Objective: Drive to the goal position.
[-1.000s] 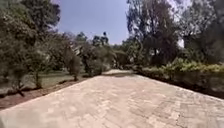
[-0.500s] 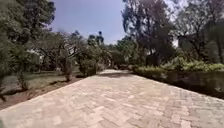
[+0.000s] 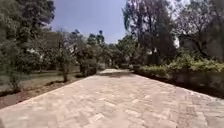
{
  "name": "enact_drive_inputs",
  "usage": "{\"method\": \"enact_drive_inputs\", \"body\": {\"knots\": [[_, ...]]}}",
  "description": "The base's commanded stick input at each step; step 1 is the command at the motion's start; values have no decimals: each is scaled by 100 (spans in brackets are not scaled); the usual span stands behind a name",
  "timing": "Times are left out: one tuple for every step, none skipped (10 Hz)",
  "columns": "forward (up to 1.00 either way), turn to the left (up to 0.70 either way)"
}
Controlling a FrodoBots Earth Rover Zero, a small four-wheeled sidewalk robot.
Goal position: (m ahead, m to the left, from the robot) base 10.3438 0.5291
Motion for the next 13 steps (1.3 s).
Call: {"method": "enact_drive_inputs", "body": {"knots": [[70,0],[70,0],[70,0],[70,0],[70,0],[70,0],[70,0],[70,0],[70,0],[70,0],[70,0],[70,0],[70,0]]}}
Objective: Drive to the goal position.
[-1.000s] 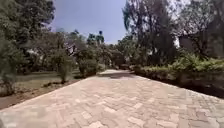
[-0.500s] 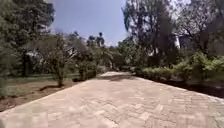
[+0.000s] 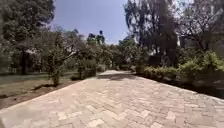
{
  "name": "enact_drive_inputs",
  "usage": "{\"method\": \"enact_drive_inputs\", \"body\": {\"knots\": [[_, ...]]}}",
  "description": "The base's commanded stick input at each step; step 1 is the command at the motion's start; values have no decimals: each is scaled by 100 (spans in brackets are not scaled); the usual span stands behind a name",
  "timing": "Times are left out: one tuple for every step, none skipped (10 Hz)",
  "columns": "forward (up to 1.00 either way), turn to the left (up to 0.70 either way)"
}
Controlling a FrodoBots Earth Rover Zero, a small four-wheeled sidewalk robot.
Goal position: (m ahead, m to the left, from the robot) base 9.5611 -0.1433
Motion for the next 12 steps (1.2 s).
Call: {"method": "enact_drive_inputs", "body": {"knots": [[70,0],[70,0],[70,0],[70,0],[70,0],[70,0],[70,0],[70,0],[70,0],[70,0],[70,0],[70,0]]}}
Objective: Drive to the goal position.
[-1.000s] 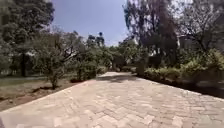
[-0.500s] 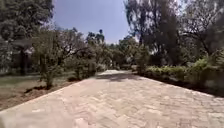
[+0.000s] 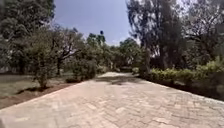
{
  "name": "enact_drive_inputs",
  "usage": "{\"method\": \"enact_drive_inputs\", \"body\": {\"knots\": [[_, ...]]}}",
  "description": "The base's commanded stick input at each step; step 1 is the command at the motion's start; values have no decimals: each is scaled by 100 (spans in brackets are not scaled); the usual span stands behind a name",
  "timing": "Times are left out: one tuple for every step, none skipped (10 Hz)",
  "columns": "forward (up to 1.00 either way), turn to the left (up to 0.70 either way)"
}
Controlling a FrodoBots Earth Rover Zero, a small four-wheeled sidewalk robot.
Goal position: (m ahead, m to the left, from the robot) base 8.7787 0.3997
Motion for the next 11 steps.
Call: {"method": "enact_drive_inputs", "body": {"knots": [[70,0],[70,0],[70,0],[70,0],[70,0],[70,0],[70,0],[70,0],[70,0],[70,-35],[70,-35]]}}
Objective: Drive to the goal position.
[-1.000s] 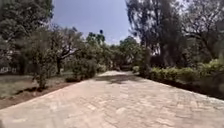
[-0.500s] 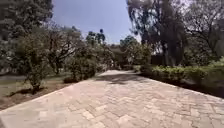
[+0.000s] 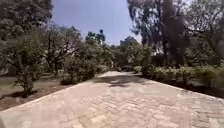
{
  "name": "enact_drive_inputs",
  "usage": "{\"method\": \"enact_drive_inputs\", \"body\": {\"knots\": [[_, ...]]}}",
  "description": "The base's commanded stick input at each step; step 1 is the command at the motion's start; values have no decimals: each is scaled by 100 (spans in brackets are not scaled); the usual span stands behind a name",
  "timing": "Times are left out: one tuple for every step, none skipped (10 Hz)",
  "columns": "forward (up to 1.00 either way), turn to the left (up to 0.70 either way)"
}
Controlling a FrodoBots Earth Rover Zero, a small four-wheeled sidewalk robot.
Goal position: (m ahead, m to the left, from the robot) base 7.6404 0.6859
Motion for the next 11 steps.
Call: {"method": "enact_drive_inputs", "body": {"knots": [[70,-6],[70,-2],[70,0],[70,0],[70,0],[70,0],[70,0],[70,0],[70,0],[70,0],[70,0]]}}
